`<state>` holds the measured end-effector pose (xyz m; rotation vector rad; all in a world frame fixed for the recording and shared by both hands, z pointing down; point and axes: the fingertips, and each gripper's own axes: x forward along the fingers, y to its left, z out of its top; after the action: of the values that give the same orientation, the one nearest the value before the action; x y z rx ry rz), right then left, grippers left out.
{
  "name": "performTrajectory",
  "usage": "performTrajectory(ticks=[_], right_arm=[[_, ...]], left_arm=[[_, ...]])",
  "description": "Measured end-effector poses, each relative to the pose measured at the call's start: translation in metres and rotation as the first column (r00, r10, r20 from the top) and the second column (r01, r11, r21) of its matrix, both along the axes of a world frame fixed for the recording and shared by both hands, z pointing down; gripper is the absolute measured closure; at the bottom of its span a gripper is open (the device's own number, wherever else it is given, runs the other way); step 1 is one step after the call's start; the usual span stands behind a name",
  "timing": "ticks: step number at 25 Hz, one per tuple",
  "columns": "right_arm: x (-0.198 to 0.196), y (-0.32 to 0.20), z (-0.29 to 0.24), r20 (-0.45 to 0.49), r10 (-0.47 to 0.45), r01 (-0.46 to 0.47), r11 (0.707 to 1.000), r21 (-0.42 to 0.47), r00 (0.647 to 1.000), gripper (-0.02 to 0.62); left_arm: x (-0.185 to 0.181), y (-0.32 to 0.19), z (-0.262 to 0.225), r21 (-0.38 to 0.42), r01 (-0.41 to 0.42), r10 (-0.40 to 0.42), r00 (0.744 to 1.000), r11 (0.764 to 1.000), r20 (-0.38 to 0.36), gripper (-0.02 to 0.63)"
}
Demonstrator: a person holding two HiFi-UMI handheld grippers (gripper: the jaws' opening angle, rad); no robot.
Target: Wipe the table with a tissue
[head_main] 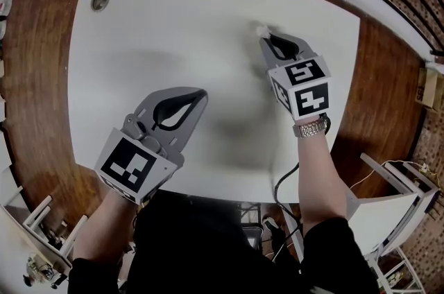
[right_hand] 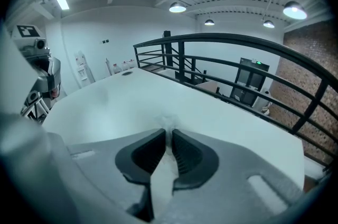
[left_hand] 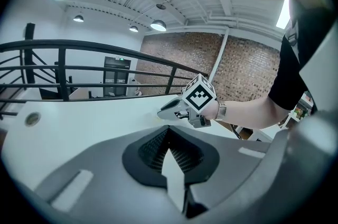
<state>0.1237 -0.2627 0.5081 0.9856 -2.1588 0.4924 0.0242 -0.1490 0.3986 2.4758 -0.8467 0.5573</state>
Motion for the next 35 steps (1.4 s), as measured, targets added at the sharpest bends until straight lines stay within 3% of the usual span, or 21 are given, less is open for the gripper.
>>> performTrajectory(ticks=[18, 35], right_arm=[[0.003, 0.054, -0.054, 0.024, 0.067, -0.068, 0.996, 0.05, 0.997, 0.565], [-0.001, 0.128, -0.154, 0.045, 0.155, -0.161, 0.967, 0.199, 0.987, 0.563]], left_arm=[[0.003, 0.023, -0.029, 0.045, -0.021, 0.022, 1.0, 0.999, -0.017, 0.594], [0.001, 0.062, -0.086, 0.14, -0.038, 0.043, 0.999, 0.989, -0.031, 0.594]])
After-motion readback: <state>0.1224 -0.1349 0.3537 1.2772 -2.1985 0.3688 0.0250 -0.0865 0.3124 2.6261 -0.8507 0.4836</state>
